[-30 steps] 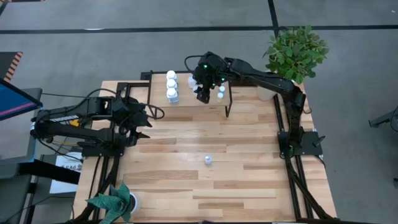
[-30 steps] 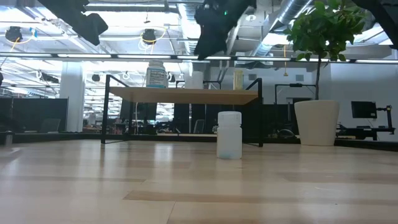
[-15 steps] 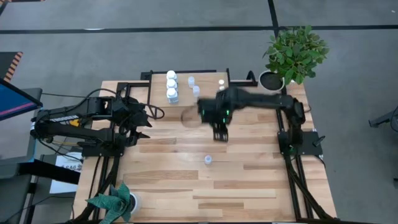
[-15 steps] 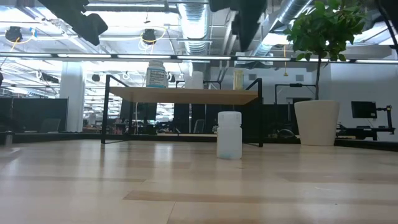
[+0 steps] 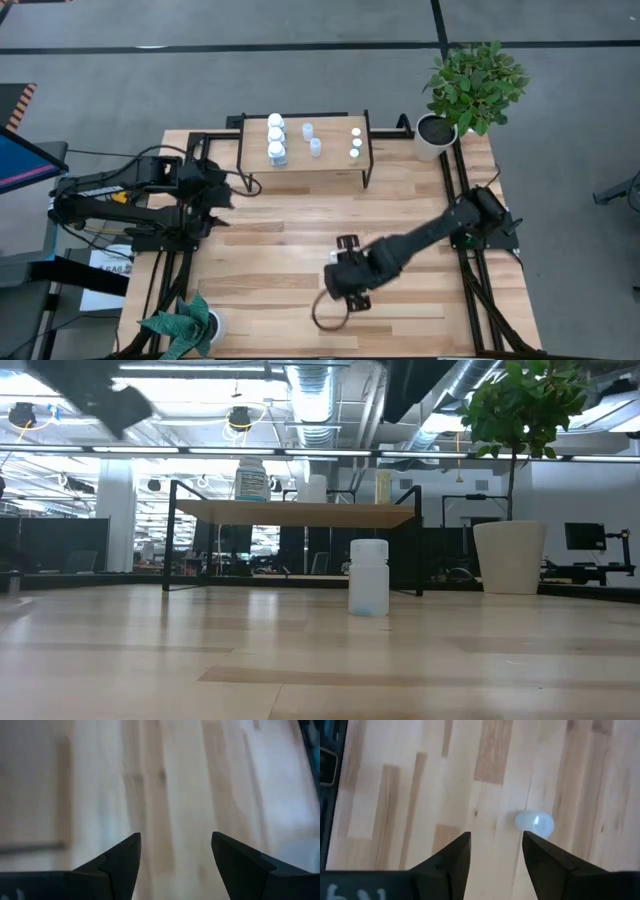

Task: Pick and place medicine bottles onto shelf by color
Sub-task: Put the transparent pill bottle on the shelf aligned with the other transparent pill bottles

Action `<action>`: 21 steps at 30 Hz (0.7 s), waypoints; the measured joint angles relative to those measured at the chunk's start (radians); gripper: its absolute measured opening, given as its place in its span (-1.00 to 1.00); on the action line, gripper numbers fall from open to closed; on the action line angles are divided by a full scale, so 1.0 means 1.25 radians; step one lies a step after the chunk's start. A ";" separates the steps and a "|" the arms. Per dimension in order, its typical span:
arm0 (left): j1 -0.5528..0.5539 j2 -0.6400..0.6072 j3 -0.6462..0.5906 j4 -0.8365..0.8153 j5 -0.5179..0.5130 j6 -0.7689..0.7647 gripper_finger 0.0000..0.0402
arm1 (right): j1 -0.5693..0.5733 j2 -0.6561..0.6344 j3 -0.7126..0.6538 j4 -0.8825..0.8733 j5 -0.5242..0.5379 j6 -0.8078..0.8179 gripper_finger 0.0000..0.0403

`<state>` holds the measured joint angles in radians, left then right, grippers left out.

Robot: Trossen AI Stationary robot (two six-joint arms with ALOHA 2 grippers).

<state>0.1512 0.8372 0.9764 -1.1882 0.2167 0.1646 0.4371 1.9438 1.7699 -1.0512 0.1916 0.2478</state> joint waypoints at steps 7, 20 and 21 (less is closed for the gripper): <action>0.000 -0.141 0.000 -0.113 0.048 -0.084 0.13 | 0.035 0.000 -0.008 0.068 0.078 0.058 -0.17; 0.000 -0.389 -0.003 -0.022 -0.043 -0.257 0.13 | -0.111 -0.076 -0.007 0.022 0.078 0.108 -0.24; 0.000 -0.389 -0.010 -0.018 -0.051 -0.244 0.13 | -0.115 -0.078 -0.008 0.007 0.074 0.124 -0.24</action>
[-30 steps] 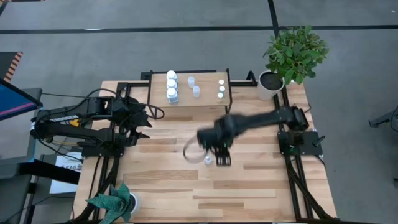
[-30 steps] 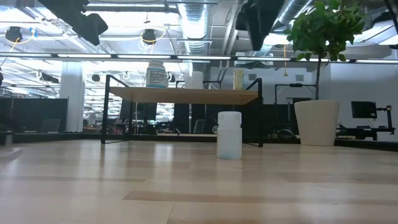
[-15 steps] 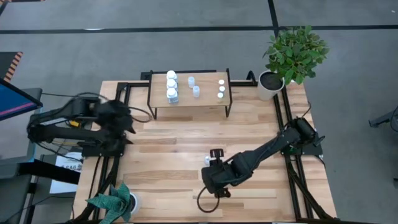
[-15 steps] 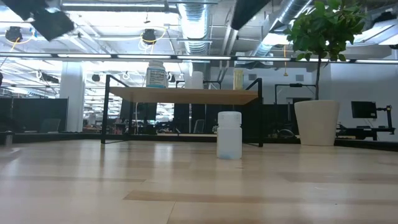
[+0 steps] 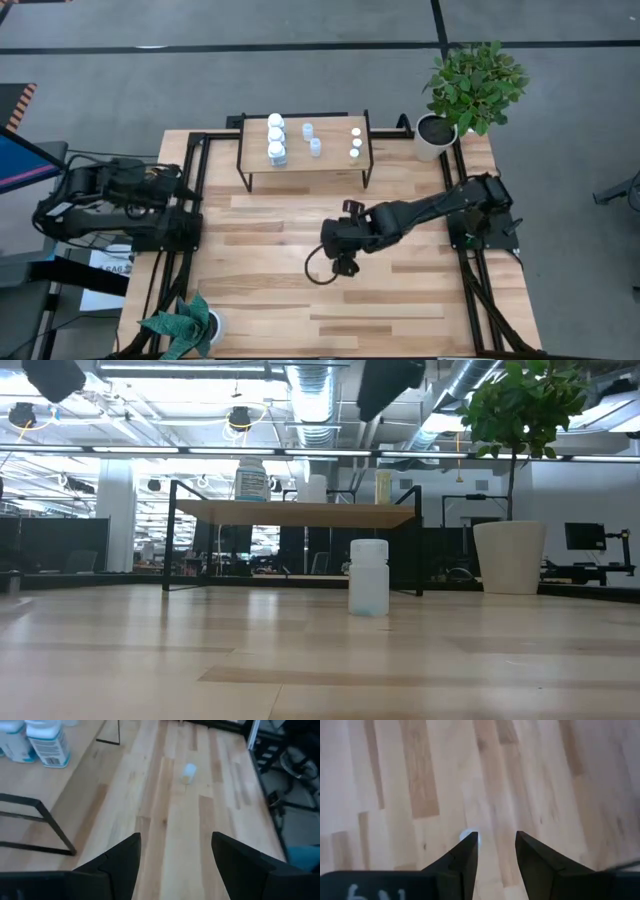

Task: Pick and place medicine bottles onto shelf by color
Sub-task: Put the transparent pill bottle on the shelf aligned with the other transparent pill bottles

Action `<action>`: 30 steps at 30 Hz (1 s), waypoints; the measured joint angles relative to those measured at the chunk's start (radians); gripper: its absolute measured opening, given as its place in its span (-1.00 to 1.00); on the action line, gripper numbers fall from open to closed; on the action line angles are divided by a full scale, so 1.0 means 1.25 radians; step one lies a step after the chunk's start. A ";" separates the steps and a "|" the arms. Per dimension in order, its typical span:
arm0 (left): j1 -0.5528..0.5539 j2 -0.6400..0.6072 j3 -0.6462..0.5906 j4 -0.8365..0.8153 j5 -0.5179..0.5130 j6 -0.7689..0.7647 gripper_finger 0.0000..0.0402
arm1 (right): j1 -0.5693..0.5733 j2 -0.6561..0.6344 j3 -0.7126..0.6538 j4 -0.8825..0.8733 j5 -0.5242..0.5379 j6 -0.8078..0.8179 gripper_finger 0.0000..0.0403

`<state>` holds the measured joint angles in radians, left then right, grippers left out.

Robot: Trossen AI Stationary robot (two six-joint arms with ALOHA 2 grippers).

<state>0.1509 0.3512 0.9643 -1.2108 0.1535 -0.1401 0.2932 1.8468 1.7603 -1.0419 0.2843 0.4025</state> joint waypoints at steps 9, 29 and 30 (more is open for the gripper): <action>0.000 -0.045 -0.178 0.194 0.018 0.114 0.13 | 0.002 0.003 0.000 0.048 -0.048 -0.020 -0.17; 0.000 -0.034 -0.194 0.223 0.019 0.110 0.13 | -0.029 0.126 -0.001 -0.042 -0.147 -0.028 0.37; 0.000 -0.033 -0.194 0.223 0.019 0.110 0.13 | -0.025 0.132 -0.002 -0.051 -0.148 -0.034 0.37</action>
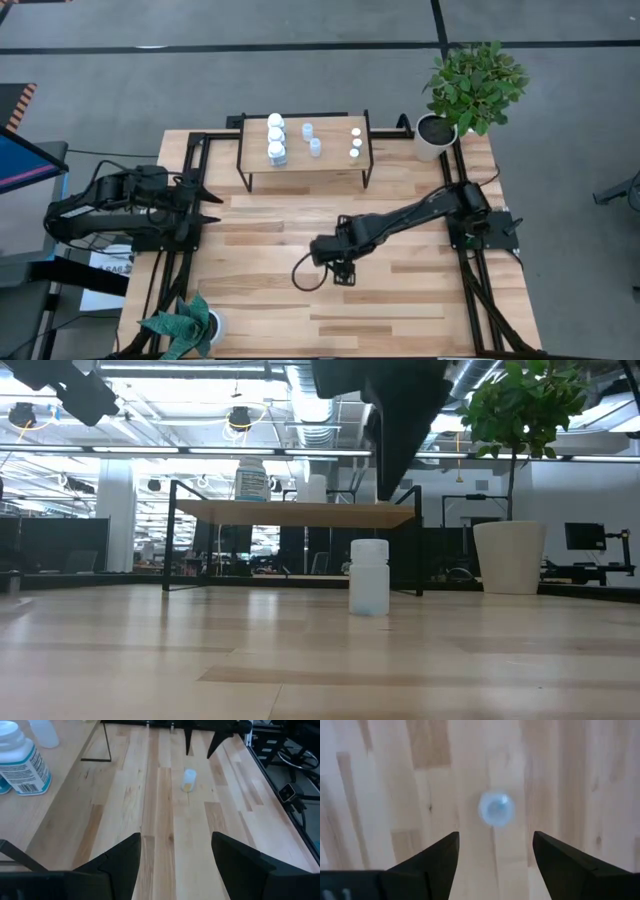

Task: Pick and place medicine bottles onto shelf by color
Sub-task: Put the transparent pill bottle on the shelf aligned with the other transparent pill bottles

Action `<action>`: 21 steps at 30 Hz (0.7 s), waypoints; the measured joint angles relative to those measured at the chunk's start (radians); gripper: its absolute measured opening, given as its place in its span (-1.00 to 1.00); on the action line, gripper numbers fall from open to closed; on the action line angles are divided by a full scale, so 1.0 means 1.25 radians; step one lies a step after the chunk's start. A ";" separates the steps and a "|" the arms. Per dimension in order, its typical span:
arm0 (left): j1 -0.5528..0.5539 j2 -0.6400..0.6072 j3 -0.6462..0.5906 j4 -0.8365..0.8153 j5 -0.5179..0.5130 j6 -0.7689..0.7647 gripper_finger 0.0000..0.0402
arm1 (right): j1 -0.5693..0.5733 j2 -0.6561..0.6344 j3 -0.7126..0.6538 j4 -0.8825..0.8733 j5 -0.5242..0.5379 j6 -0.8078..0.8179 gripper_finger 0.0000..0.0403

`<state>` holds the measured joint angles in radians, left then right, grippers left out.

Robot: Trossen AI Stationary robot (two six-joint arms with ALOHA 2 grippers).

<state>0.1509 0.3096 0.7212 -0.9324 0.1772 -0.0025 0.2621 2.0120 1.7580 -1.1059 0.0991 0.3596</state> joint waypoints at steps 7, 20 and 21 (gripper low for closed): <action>0.000 0.000 0.000 0.000 0.000 0.000 0.13 | 0.005 0.002 -0.050 -0.014 0.001 -0.004 0.37; 0.000 0.000 0.000 0.000 0.000 -0.001 0.13 | -0.001 -0.012 -0.205 0.147 -0.014 -0.029 0.37; 0.000 0.000 0.000 0.000 0.000 -0.001 0.13 | -0.003 -0.012 -0.205 0.158 -0.015 -0.029 0.37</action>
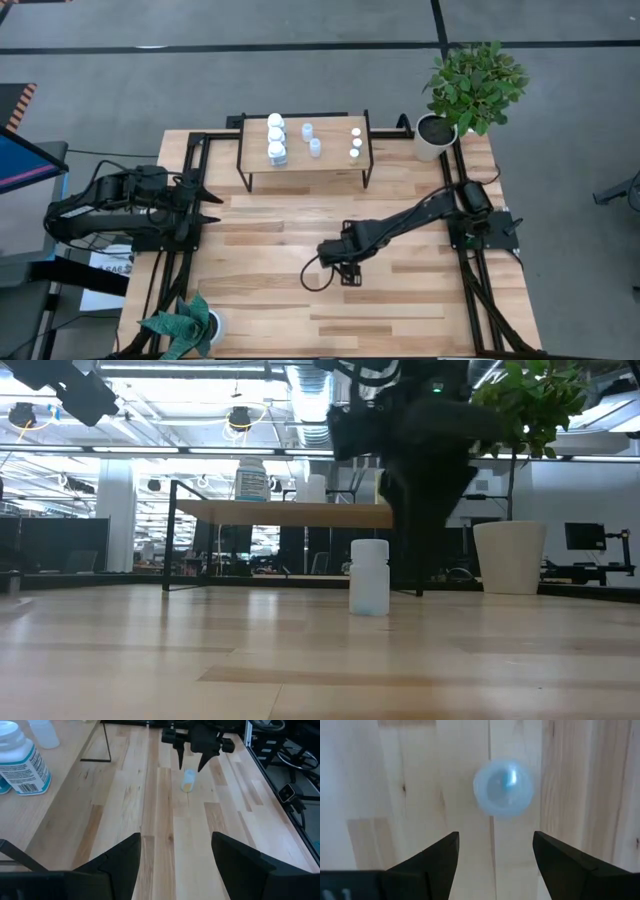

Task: Pick and place medicine bottles onto shelf by color
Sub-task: Put the transparent pill bottle on the shelf aligned with the other transparent pill bottles

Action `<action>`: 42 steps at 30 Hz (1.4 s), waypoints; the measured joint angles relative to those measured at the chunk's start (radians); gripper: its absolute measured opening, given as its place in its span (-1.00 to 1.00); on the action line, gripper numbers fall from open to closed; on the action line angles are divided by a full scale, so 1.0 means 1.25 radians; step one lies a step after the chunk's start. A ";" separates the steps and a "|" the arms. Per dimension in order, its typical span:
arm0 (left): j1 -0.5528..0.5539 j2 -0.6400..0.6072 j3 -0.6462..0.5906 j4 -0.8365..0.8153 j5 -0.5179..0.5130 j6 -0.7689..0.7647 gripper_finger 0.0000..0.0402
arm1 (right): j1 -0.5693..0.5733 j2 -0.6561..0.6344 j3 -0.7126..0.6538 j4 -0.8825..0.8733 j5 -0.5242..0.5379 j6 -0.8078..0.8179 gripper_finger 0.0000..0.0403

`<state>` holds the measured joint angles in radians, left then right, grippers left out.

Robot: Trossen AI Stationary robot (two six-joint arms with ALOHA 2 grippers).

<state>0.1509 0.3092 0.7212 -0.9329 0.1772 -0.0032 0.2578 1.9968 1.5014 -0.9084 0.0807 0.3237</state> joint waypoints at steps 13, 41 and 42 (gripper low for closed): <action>0.000 0.000 0.000 -0.001 0.000 0.000 0.13 | -0.024 0.005 0.001 0.127 -0.001 -0.030 0.37; 0.000 0.000 0.000 -0.003 0.000 0.000 0.13 | -0.089 0.002 0.288 -0.020 -0.034 -0.248 -0.33; 0.000 0.000 0.000 -0.004 0.000 0.000 0.13 | -0.100 0.002 0.318 -0.032 -0.026 -0.272 -0.31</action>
<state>0.1509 0.3092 0.7216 -0.9375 0.1772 -0.0036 0.1323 1.9993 1.8987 -0.9484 0.0487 -0.0165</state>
